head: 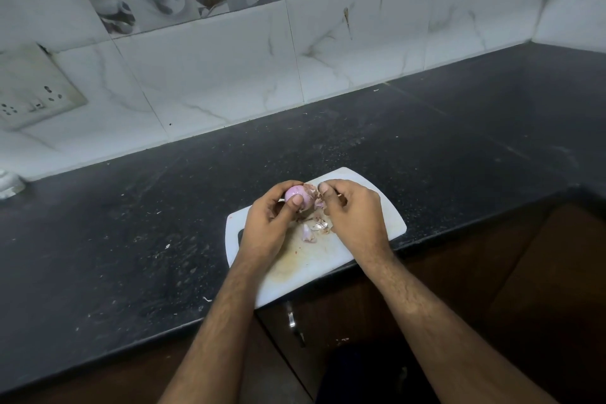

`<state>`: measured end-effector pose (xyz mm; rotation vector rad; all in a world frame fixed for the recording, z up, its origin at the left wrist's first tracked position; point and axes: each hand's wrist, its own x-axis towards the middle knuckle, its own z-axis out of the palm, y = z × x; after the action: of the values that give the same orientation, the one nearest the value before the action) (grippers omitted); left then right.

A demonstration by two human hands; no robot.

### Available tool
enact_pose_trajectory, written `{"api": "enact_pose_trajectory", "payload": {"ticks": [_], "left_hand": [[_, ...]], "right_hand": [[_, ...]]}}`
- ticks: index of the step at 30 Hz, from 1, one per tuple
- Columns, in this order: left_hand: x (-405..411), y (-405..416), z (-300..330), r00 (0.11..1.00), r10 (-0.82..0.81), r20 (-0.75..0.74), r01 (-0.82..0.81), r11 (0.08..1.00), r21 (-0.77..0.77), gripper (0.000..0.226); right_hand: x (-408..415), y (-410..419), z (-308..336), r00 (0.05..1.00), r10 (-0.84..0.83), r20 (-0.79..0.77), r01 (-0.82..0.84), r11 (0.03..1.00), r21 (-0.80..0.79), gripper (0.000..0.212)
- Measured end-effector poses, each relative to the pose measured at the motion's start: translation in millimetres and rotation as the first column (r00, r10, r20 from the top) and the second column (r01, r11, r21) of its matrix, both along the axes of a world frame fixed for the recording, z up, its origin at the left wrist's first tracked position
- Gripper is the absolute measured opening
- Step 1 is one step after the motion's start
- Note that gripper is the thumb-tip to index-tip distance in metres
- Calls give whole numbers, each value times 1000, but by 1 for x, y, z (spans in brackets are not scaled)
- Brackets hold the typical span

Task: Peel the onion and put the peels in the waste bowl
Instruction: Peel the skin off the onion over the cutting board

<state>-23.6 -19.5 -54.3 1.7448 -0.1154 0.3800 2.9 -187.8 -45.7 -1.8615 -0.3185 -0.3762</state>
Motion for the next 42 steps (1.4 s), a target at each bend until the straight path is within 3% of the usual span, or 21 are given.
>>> {"api": "enact_pose_trajectory", "payload": {"ticks": [4,10,20,25,34,42], "left_hand": [[0,-1,0,1000,11,-5,-11,999,-42,31],[-1,-1,2,999,-35,-5,35,999,-38,29],[-3,-3,5,998,-64,11,65,998,-13,19],[-2,-1,3,999,-43,-10,43,999,-6,23],[0,0,2,1000,-20,15,20,1000,4,24],[1,1,0,1000,-22,13,22,999,-35,27]], "right_hand": [[0,1,2,995,103,14,-102,993,-56,17],[0,-1,1,997,74,35,-73,997,-31,4],[3,2,-4,998,53,32,-47,986,-157,10],[10,-1,-6,999,-38,27,40,997,-73,11],[4,2,-1,993,111,39,-108,991,-75,21],[3,2,-2,997,57,42,-52,992,-119,16]]}}
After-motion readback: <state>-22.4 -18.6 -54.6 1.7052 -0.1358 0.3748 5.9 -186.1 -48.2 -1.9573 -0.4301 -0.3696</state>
